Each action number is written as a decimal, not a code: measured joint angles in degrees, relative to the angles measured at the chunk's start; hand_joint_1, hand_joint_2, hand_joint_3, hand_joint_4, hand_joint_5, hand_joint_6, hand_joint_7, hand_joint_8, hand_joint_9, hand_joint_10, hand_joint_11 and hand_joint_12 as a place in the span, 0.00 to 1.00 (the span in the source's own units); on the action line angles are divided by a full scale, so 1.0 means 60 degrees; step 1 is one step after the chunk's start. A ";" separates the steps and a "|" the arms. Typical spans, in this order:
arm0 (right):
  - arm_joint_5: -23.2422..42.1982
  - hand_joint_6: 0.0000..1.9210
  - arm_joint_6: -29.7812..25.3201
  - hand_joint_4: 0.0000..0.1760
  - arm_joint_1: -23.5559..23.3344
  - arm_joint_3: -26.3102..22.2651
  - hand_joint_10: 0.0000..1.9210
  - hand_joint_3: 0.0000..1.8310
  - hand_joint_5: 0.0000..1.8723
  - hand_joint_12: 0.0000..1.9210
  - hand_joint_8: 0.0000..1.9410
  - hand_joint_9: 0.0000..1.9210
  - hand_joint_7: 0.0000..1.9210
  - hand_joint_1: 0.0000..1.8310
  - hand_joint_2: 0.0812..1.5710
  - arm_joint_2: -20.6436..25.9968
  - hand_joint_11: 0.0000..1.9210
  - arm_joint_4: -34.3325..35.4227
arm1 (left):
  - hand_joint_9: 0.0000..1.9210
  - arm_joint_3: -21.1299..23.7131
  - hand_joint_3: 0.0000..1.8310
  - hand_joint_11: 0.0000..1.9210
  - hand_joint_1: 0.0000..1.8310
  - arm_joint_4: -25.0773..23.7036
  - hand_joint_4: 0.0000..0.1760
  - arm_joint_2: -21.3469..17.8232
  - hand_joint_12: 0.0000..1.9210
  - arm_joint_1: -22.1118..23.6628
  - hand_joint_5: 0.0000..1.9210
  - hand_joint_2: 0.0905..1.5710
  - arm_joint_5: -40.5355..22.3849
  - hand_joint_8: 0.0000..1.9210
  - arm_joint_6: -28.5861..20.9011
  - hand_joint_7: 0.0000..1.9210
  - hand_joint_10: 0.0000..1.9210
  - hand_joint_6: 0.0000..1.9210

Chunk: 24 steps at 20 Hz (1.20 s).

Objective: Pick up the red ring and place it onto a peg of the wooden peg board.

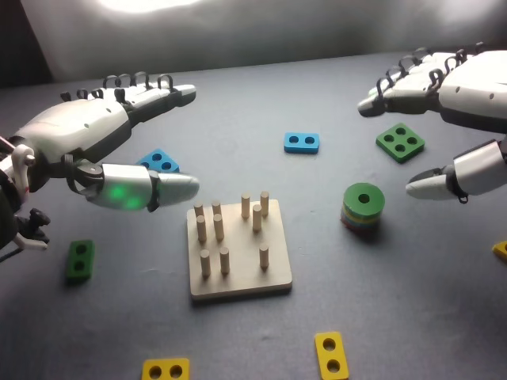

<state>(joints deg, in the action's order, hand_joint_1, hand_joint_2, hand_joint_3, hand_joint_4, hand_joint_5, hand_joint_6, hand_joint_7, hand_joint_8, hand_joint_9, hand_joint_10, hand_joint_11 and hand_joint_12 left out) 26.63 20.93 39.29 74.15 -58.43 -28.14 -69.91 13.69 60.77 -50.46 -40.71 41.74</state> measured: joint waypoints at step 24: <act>-0.0798 0.00 -0.0539 0.18 0.0000 0.0812 0.01 0.00 0.22 0.37 0.00 0.13 0.16 0.45 0.62 -0.1024 0.00 -0.0776 | 0.01 -0.0004 0.00 0.00 0.23 0.0033 0.81 0.0004 0.09 0.0058 0.04 0.60 -0.0069 0.00 -0.0033 0.02 0.00 0.00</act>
<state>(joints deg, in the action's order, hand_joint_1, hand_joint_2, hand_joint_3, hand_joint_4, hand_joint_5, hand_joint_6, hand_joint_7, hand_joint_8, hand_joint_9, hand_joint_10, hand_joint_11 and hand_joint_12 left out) 21.85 17.69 39.29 79.02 -64.58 -32.80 -69.93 13.89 60.80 -50.11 -41.12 41.54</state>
